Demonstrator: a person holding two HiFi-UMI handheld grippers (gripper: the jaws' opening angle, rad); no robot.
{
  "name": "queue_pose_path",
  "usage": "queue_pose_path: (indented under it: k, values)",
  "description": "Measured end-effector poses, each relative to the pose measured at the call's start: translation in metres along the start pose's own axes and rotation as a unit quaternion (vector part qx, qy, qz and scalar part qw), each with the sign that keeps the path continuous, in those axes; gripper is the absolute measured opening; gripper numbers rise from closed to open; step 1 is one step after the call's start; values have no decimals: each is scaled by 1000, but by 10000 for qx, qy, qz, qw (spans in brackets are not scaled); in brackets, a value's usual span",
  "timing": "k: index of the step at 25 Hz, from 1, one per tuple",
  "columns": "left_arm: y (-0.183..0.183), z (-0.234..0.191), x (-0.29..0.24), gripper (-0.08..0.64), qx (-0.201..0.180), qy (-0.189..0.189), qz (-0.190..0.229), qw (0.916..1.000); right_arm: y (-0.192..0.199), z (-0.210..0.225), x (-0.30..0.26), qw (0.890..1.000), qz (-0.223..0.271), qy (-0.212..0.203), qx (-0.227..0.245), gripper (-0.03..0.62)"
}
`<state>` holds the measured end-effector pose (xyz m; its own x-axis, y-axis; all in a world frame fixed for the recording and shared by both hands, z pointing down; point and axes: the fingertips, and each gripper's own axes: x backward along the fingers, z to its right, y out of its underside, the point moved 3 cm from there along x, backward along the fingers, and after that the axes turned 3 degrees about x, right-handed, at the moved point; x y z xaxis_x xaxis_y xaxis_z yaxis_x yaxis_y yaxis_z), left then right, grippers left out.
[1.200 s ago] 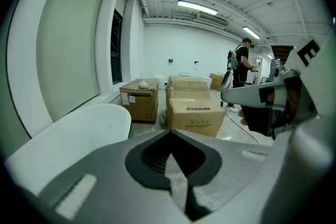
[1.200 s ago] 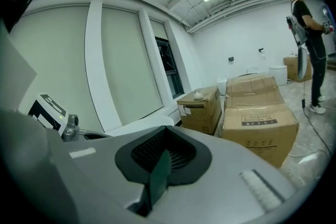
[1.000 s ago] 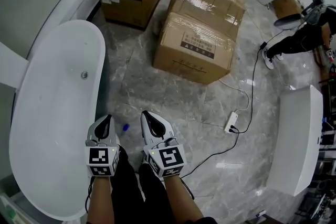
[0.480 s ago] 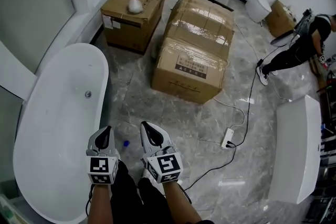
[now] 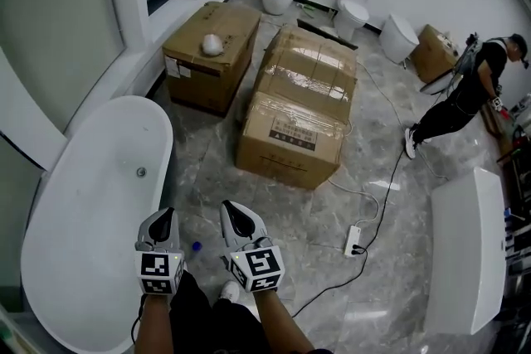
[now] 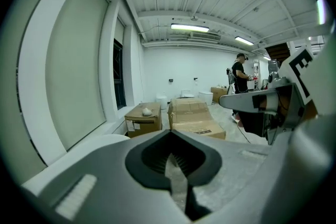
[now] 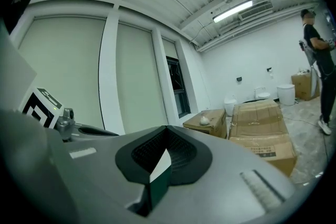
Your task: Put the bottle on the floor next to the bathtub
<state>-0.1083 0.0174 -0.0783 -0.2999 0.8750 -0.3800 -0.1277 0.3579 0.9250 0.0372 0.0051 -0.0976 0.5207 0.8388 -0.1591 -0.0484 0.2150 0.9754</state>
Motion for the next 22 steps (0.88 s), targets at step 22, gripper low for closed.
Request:
queue_pose_path:
  k: [22]
  values:
    - [-53, -3, 60, 0, -84, -276, 826, 9962, -53, -11, 41, 9983, 370, -193, 413, 9]
